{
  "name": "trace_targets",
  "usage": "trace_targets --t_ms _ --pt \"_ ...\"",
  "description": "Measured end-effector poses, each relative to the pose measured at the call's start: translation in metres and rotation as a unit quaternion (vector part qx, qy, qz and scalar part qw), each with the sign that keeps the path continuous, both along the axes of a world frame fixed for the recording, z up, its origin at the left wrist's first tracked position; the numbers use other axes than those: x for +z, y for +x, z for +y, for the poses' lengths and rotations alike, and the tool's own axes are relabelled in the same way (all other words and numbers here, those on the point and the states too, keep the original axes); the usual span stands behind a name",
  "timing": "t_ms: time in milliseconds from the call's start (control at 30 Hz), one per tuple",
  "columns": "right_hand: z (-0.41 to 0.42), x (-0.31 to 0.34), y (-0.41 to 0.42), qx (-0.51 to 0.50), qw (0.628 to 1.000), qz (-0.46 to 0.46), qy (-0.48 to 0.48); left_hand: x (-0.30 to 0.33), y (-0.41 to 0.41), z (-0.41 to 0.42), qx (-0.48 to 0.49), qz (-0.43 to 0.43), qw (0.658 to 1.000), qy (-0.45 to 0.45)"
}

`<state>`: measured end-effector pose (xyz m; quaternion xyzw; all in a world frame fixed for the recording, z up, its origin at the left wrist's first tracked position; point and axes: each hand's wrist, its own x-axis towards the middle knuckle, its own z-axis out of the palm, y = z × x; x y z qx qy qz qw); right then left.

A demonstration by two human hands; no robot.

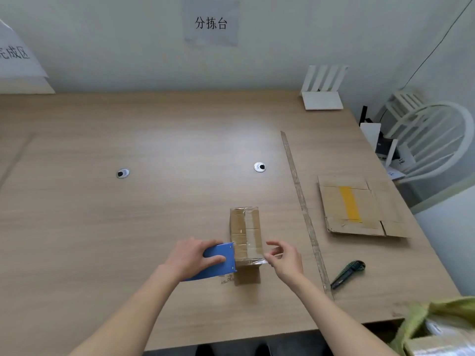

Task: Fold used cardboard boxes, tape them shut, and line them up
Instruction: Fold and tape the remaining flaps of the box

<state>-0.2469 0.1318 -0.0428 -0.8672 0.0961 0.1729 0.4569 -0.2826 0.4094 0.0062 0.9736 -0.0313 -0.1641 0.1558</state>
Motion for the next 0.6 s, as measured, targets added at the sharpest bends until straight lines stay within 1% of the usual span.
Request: trace_targets --t_ms 367,600 --pt "0.001 -0.013 -0.001 -0.030 0.999 0.020 0.019 -0.007 -0.002 -0.003 0.000 0.007 1.000 0.003" --pt "0.007 -0.029 -0.002 -0.025 0.999 0.020 -0.006 -0.011 -0.002 -0.003 -0.004 0.009 1.000 0.023"
